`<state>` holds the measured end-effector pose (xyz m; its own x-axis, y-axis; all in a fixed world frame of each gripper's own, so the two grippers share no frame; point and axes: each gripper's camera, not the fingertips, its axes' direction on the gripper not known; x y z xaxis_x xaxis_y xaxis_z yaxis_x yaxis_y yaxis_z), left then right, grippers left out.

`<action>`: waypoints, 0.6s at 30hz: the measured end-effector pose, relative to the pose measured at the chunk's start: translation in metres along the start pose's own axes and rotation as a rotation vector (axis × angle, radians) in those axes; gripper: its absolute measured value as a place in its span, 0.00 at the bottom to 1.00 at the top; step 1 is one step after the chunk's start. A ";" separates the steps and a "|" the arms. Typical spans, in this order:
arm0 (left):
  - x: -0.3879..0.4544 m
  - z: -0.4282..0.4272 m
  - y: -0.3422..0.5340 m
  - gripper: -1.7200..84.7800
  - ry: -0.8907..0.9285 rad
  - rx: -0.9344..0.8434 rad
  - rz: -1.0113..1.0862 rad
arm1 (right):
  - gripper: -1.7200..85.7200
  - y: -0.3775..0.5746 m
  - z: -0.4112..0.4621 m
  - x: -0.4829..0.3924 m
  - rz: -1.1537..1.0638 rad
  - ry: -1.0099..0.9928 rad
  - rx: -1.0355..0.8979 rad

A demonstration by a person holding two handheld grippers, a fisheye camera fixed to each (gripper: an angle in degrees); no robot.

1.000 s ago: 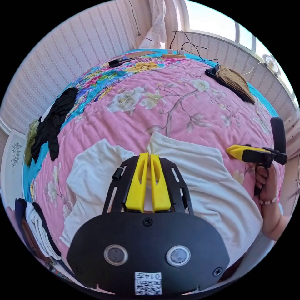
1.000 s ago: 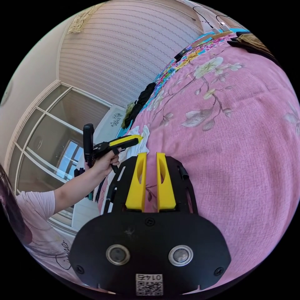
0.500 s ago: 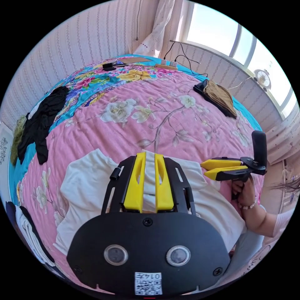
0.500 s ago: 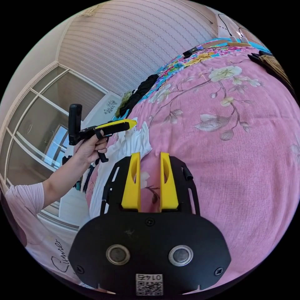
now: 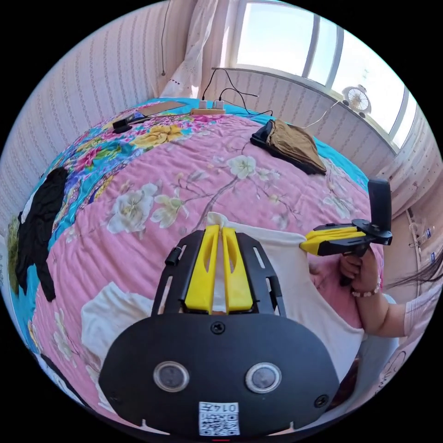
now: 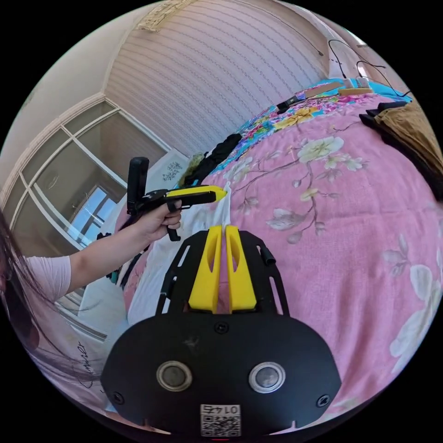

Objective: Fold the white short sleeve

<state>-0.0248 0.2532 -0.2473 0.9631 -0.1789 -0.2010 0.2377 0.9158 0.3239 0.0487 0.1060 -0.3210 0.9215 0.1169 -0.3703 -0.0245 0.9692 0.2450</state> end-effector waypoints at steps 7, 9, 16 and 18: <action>0.027 0.044 -0.024 0.01 -0.051 -0.148 0.090 | 0.03 -0.001 0.006 0.000 0.098 0.022 0.032; 0.025 0.039 -0.020 0.02 -0.062 -0.129 0.089 | 0.03 -0.010 0.020 -0.026 0.029 0.212 -0.069; 0.004 -0.032 -0.012 0.08 -0.189 -0.047 0.131 | 0.02 -0.020 0.044 -0.056 -0.034 0.346 -0.145; -0.008 -0.055 -0.003 0.09 -0.192 -0.022 0.103 | 0.03 -0.023 0.047 -0.062 -0.029 0.356 -0.145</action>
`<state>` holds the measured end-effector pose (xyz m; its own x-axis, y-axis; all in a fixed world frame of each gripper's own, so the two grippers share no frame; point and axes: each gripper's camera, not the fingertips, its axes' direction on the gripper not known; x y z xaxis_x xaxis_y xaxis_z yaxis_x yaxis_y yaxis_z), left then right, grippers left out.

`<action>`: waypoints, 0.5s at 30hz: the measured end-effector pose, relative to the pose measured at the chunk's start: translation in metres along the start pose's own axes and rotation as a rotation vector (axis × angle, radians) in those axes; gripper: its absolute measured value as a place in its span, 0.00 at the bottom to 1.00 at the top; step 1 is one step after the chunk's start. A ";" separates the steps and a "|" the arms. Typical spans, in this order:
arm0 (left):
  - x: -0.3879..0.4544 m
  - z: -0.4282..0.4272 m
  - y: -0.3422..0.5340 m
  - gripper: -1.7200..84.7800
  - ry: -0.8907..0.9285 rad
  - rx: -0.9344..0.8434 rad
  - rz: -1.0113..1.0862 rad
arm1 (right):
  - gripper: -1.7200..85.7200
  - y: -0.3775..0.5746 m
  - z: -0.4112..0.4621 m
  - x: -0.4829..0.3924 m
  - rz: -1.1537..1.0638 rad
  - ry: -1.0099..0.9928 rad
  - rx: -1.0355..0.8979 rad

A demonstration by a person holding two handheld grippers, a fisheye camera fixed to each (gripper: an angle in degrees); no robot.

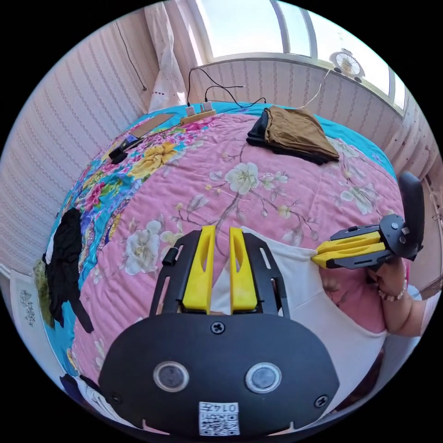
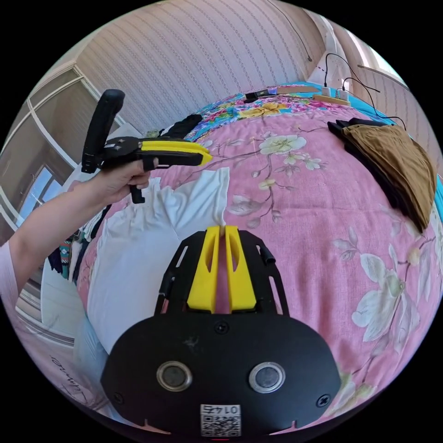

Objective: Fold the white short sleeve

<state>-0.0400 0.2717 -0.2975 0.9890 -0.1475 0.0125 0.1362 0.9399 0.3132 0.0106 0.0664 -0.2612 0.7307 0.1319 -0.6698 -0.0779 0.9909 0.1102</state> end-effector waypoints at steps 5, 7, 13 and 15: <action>-0.035 -0.073 0.064 0.09 0.044 0.066 -0.123 | 0.03 -0.004 0.012 -0.009 0.043 -0.022 -0.021; -0.047 -0.119 0.126 0.09 0.037 0.125 -0.192 | 0.04 -0.004 0.012 -0.009 0.079 -0.066 -0.014; -0.071 -0.210 0.324 0.09 -0.089 0.118 -0.484 | 0.09 -0.005 -0.022 -0.043 0.087 -0.046 -0.020; -0.079 -0.225 0.378 0.08 -0.129 0.097 -0.590 | 0.09 -0.014 -0.027 -0.087 -0.015 -0.032 -0.028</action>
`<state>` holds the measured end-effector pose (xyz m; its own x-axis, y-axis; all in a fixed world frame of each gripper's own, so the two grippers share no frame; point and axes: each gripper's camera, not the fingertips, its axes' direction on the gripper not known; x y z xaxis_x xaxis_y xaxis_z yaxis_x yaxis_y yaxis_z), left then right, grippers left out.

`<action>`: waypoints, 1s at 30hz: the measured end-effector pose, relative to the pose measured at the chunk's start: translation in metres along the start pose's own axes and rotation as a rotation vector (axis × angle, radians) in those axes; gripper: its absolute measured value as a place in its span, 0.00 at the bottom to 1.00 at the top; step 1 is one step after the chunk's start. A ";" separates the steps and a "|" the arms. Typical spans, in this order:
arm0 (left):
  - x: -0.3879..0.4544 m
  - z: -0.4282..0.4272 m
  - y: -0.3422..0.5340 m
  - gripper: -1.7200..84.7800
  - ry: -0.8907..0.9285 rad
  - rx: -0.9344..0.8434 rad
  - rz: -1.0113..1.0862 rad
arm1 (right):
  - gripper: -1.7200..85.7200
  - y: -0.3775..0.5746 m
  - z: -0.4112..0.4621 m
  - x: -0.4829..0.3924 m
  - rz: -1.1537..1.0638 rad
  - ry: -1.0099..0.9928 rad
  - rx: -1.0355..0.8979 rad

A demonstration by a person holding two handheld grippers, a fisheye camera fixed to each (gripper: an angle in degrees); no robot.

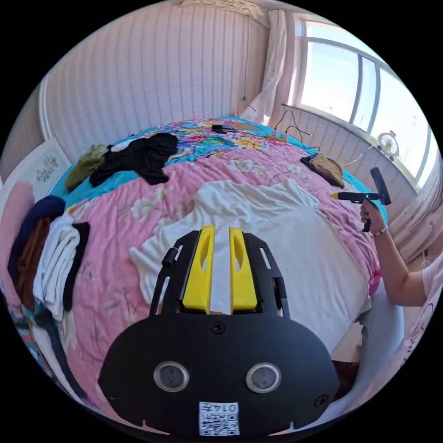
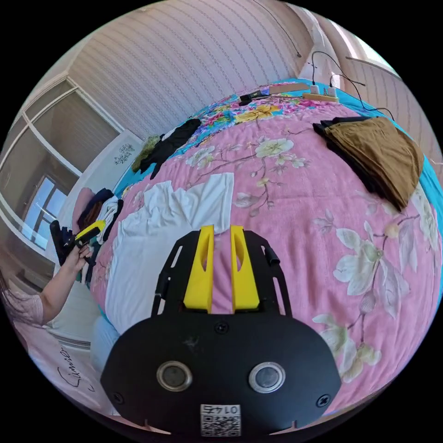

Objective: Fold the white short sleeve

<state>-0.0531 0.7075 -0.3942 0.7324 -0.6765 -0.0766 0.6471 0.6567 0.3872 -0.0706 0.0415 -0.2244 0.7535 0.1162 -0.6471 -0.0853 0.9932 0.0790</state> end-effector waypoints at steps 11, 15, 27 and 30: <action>-0.119 -0.028 0.085 0.05 0.026 0.026 -0.365 | 0.12 -0.074 0.171 -0.314 -0.545 -0.401 -0.362; -0.145 -0.014 0.075 0.11 0.055 0.002 -0.376 | 0.12 -0.089 0.235 -0.407 -0.647 -0.277 -0.399; -0.189 -0.063 0.100 0.01 0.198 0.055 -0.337 | 0.04 -0.111 0.335 -0.479 -0.549 -0.261 -0.497; -0.197 -0.074 0.113 0.01 0.176 0.007 -0.344 | 0.04 -0.105 0.336 -0.501 -0.594 -0.303 -0.485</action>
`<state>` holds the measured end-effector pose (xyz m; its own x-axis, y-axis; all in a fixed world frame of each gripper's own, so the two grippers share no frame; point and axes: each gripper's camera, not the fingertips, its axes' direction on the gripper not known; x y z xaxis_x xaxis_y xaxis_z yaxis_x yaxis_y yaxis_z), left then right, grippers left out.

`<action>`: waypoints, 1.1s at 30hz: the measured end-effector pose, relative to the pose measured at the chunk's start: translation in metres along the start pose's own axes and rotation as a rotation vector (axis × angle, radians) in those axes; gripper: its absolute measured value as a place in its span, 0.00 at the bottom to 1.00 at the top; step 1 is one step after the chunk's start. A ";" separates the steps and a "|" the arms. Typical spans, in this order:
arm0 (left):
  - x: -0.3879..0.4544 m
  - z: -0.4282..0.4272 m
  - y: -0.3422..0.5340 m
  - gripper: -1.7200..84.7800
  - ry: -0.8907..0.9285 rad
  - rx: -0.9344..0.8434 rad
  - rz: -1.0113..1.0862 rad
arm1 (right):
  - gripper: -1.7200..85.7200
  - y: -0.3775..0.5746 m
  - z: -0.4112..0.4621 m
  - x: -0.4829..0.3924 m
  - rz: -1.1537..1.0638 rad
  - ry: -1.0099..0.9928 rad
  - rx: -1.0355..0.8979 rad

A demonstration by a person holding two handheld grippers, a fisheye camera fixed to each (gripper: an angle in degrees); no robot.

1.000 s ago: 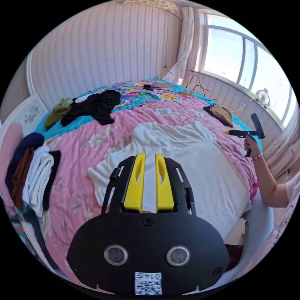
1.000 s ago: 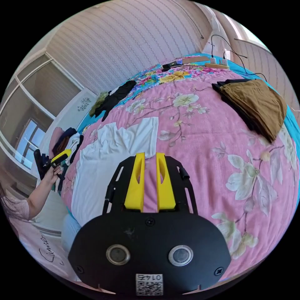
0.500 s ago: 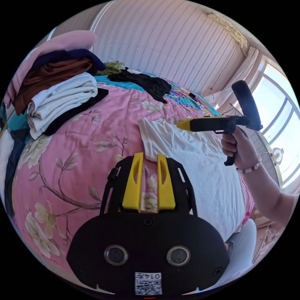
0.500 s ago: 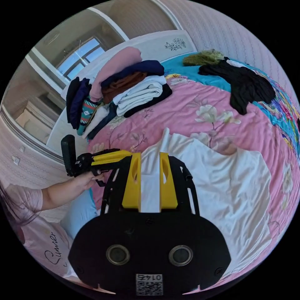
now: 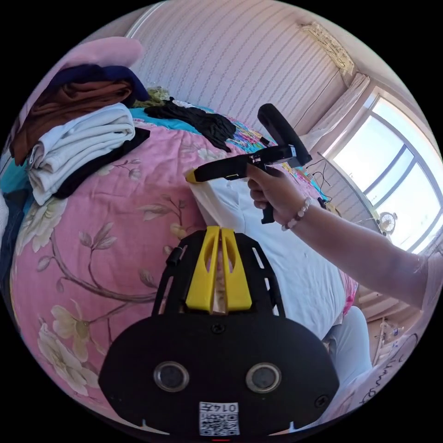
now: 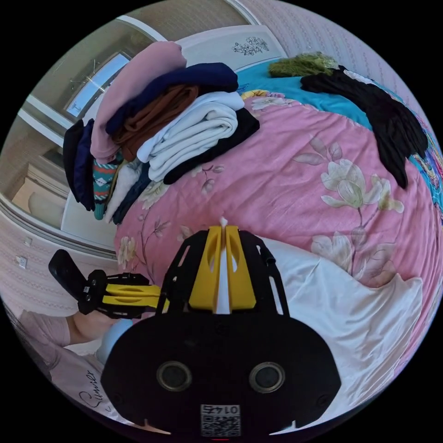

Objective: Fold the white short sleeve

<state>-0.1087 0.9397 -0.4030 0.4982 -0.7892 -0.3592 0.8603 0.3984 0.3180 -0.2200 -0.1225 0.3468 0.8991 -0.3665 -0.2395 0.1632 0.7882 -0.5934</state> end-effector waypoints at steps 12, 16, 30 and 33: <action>-0.014 -0.019 0.022 0.04 0.009 -0.028 -0.051 | 0.11 -0.002 -0.021 -0.029 -0.090 0.148 0.014; -0.011 -0.041 0.035 0.06 -0.029 0.013 -0.072 | 0.10 0.019 -0.061 -0.027 -0.094 0.137 0.122; 0.008 -0.002 0.037 0.09 -0.158 0.024 -0.131 | 0.12 -0.004 0.053 -0.048 -0.066 0.200 -0.107; 0.018 -0.002 0.040 0.04 -0.185 0.025 -0.101 | 0.08 0.002 0.048 -0.041 -0.028 0.198 -0.070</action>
<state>-0.0647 0.9419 -0.3982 0.3794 -0.8978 -0.2235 0.9007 0.3032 0.3111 -0.2375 -0.0820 0.3919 0.7963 -0.4828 -0.3646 0.1519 0.7429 -0.6519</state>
